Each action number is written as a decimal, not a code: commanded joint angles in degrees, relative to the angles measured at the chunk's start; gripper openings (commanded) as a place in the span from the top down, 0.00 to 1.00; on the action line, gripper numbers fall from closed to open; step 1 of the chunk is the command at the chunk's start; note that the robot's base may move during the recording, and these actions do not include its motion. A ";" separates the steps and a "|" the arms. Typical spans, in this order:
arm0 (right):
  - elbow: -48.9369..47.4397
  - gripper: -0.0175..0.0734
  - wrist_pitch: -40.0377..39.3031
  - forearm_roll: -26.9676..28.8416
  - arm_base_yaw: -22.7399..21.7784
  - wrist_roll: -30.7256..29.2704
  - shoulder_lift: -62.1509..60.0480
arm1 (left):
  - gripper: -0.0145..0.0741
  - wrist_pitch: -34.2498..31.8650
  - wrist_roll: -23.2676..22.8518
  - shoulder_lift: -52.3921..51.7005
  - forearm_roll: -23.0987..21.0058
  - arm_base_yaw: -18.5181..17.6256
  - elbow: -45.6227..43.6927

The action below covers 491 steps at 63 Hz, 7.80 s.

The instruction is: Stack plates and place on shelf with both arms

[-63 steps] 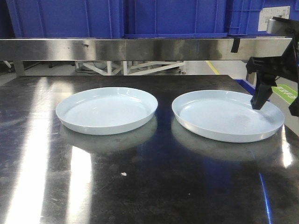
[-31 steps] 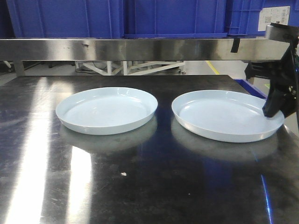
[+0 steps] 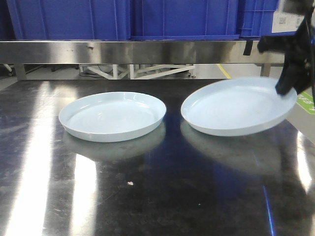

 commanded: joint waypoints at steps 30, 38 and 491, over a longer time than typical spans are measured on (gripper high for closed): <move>-9.33 0.75 -4.56 0.57 8.85 -0.21 -8.83 | 0.73 -4.62 -0.39 -0.05 -0.11 -0.01 -1.55; -9.59 0.75 -8.00 0.57 14.14 -0.21 -7.81 | 0.73 -4.62 -0.39 -0.05 -0.11 -0.01 -1.55; 20.47 0.75 -15.95 -1.68 7.79 -0.21 -45.18 | 0.73 -4.62 -0.39 -0.05 -0.11 -0.01 -1.55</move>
